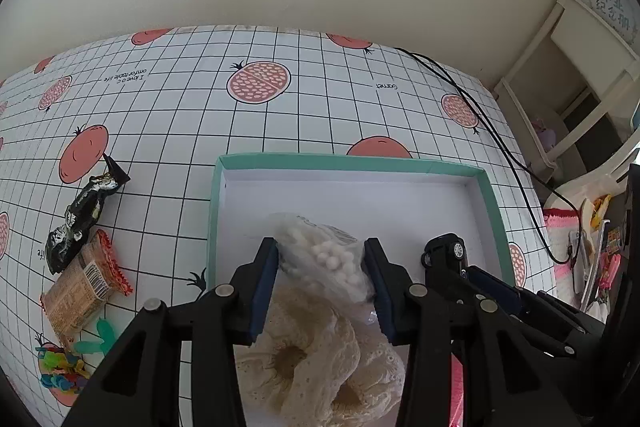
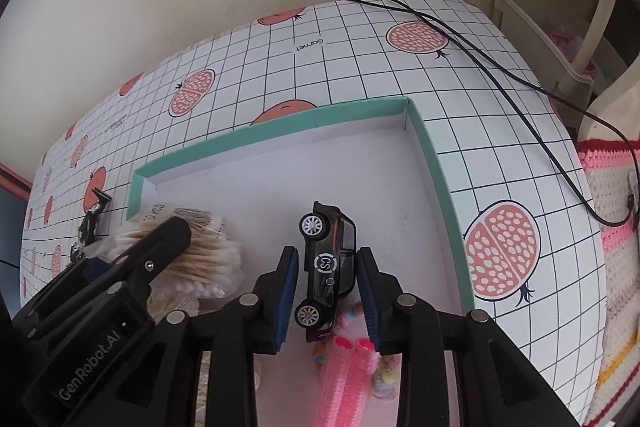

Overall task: Organize objects
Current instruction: 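Lower the swab bag into the tray with the left tool while the right lowers the car, open both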

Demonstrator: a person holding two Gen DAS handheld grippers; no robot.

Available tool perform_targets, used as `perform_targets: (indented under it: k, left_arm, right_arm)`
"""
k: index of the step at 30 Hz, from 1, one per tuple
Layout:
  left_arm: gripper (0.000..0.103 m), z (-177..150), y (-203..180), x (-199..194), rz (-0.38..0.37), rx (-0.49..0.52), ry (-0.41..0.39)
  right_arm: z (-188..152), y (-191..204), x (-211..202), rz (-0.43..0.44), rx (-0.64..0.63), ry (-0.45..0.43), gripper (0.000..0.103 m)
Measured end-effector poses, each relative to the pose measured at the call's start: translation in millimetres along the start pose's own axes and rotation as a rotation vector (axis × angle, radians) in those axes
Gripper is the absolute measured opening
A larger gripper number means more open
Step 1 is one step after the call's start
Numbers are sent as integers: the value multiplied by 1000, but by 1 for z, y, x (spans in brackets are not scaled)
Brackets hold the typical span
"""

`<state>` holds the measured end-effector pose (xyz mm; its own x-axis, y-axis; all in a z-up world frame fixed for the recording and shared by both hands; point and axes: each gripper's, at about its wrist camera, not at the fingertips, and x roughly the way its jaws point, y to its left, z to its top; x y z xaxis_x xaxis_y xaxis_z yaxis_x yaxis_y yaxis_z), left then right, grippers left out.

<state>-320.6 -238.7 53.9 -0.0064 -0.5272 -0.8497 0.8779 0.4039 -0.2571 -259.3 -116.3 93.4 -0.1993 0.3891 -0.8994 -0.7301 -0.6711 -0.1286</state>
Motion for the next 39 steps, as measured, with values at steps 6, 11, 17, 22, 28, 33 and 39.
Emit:
perform_targets:
  k: [6,11,17,22,28,33,39]
  left_arm:
    - [51,9,-1,-27,-8,-9,-59]
    - [51,16,-4,-55,-2,-6,-119]
    - [54,17,-5,-70,95,12,-146]
    - [59,18,6,-70,171,-15,-142]
    - [86,19,22,-73,260,-59,-167]
    - [86,18,32,-73,316,-84,-172]
    - [97,18,40,-68,344,-108,-163]
  right_arm:
    - [4,5,-15,8,-29,-36,40]
    - [6,13,-35,12,-57,-77,40]
    - [8,20,-61,21,-92,-143,42]
    - [8,24,-70,9,-118,-171,58]
    - [7,25,-71,17,-122,-175,69]
    - [6,26,-69,16,-134,-175,77]
    - [4,30,-64,21,-163,-170,90]
